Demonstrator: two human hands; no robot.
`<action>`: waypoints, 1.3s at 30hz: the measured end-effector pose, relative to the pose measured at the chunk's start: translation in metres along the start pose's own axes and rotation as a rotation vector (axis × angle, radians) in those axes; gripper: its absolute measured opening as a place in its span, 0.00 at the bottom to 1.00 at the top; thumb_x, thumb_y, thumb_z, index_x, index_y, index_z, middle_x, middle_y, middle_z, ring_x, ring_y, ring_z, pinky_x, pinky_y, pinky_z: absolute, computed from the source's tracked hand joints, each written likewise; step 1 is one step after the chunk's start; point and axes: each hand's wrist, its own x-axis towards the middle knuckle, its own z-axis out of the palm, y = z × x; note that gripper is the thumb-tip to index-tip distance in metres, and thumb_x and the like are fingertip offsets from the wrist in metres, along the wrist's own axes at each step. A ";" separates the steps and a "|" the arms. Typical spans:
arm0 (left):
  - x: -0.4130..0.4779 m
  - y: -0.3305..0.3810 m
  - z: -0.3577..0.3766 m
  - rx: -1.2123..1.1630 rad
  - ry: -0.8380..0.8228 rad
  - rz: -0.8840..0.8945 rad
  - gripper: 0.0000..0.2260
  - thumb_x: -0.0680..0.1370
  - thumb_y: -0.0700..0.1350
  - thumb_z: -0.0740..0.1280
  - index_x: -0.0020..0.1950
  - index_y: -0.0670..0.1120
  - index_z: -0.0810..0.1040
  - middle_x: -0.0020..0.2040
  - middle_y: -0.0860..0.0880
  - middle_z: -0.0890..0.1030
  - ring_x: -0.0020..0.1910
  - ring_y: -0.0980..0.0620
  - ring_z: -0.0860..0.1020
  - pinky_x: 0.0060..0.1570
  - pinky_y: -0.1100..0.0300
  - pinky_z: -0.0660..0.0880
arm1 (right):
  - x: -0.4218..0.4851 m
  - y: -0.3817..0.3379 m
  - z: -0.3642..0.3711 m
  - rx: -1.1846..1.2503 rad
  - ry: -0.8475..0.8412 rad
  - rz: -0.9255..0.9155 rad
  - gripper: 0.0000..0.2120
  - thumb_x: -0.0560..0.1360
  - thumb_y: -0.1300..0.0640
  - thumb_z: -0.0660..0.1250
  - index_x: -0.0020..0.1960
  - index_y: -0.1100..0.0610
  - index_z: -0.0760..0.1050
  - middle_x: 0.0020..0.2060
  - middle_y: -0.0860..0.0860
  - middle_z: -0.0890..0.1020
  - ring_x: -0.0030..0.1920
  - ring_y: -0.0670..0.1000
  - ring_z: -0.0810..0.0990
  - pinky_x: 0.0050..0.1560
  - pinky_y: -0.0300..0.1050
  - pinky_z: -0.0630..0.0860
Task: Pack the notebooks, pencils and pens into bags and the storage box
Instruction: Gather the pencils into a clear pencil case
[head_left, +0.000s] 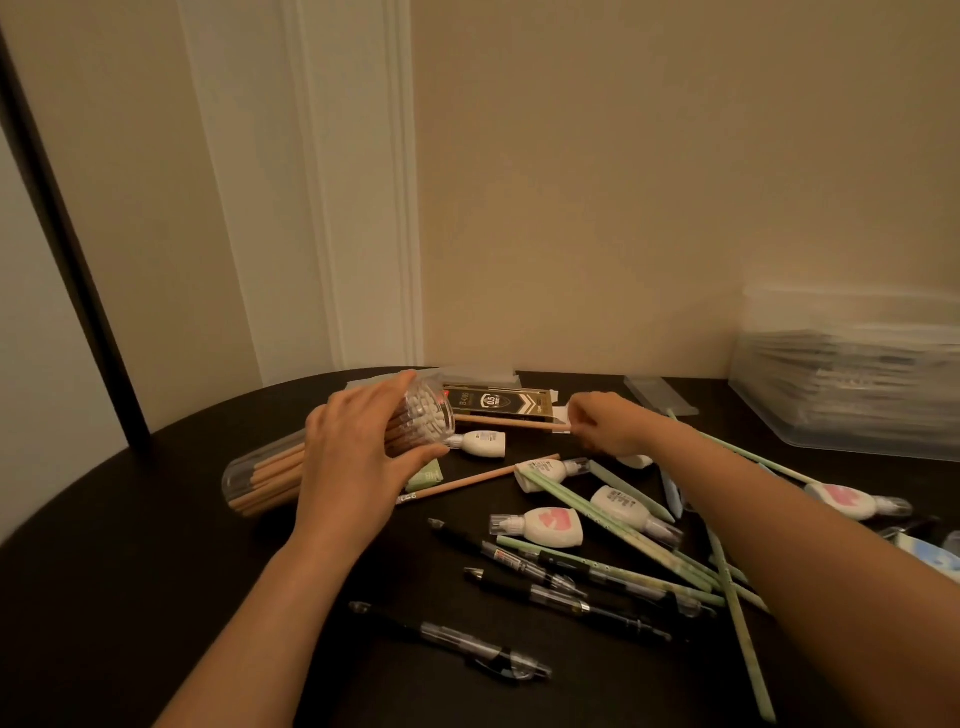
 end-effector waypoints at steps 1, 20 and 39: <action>0.000 0.000 0.000 -0.001 0.003 -0.005 0.34 0.69 0.53 0.73 0.73 0.53 0.64 0.67 0.50 0.72 0.67 0.50 0.65 0.66 0.53 0.58 | -0.004 0.002 -0.001 0.076 0.050 -0.013 0.02 0.79 0.59 0.61 0.50 0.56 0.72 0.41 0.49 0.78 0.44 0.49 0.77 0.44 0.41 0.74; -0.003 -0.001 -0.006 -0.042 0.001 -0.003 0.34 0.69 0.52 0.74 0.72 0.52 0.65 0.67 0.49 0.73 0.67 0.50 0.65 0.66 0.53 0.58 | -0.052 -0.042 -0.001 0.802 0.781 -0.177 0.04 0.76 0.60 0.67 0.43 0.53 0.76 0.36 0.48 0.79 0.40 0.48 0.79 0.43 0.40 0.76; -0.001 -0.007 -0.010 -0.108 0.064 0.022 0.33 0.68 0.54 0.73 0.71 0.52 0.67 0.65 0.52 0.74 0.65 0.51 0.66 0.63 0.56 0.59 | -0.015 -0.114 0.039 -0.384 -0.008 -0.506 0.16 0.78 0.51 0.63 0.64 0.57 0.72 0.57 0.54 0.74 0.58 0.53 0.71 0.55 0.48 0.70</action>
